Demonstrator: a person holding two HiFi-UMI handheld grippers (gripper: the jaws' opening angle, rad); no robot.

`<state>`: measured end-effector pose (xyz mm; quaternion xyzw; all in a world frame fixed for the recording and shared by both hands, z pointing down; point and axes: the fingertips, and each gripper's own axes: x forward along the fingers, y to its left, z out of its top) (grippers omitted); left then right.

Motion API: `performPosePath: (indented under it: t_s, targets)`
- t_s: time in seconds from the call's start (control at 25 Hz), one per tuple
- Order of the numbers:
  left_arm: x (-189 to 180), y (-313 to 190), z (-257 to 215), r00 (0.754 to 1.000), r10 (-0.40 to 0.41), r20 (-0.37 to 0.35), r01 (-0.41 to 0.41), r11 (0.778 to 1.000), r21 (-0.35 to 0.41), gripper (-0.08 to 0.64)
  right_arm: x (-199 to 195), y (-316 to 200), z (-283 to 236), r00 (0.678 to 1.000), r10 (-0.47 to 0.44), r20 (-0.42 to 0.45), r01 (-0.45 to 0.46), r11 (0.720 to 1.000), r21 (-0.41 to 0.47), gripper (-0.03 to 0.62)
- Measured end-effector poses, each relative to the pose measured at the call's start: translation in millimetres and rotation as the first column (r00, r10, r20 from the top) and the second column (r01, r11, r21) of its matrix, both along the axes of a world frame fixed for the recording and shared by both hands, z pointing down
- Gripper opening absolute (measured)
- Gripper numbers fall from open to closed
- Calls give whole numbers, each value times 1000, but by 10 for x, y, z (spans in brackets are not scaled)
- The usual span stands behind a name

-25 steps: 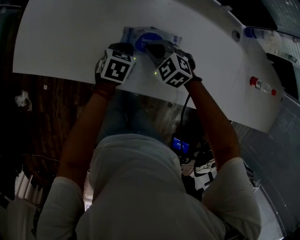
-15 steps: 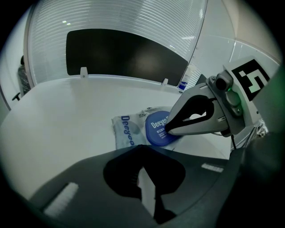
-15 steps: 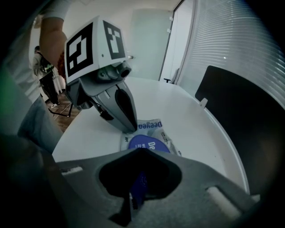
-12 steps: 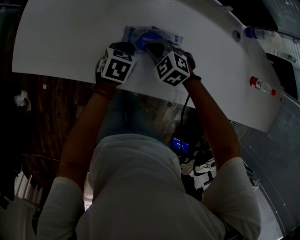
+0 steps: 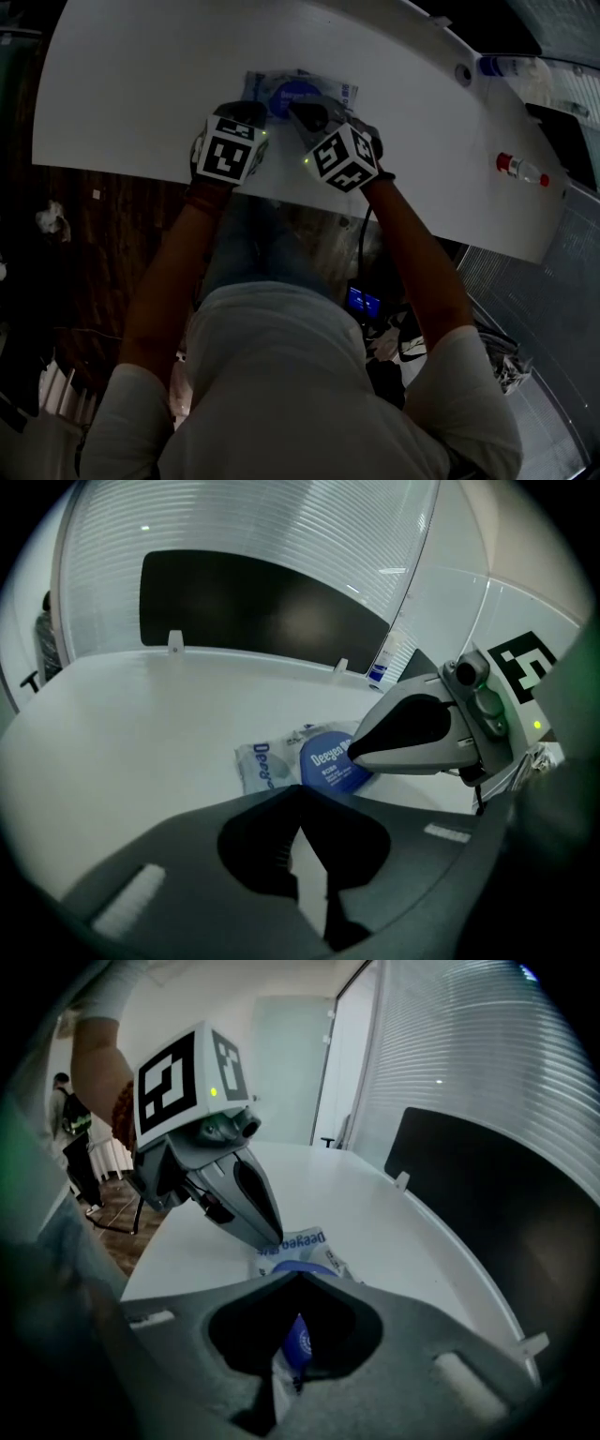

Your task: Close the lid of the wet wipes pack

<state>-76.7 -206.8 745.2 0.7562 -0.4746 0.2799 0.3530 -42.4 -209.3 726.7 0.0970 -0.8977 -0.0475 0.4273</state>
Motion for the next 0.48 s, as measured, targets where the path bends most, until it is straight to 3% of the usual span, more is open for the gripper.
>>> performPosePath:
  t_s: [0.28,0.48]
  targets:
    - [-29,-8,-518,999,20,-32,-18,998,59,2,31,-70,-522,979,154,133,-161,986,36,0]
    - [38,-48,-985,998,35,-61,-27,992,122,2,84,-221,-998,930,272,249,-291,956,43,0]
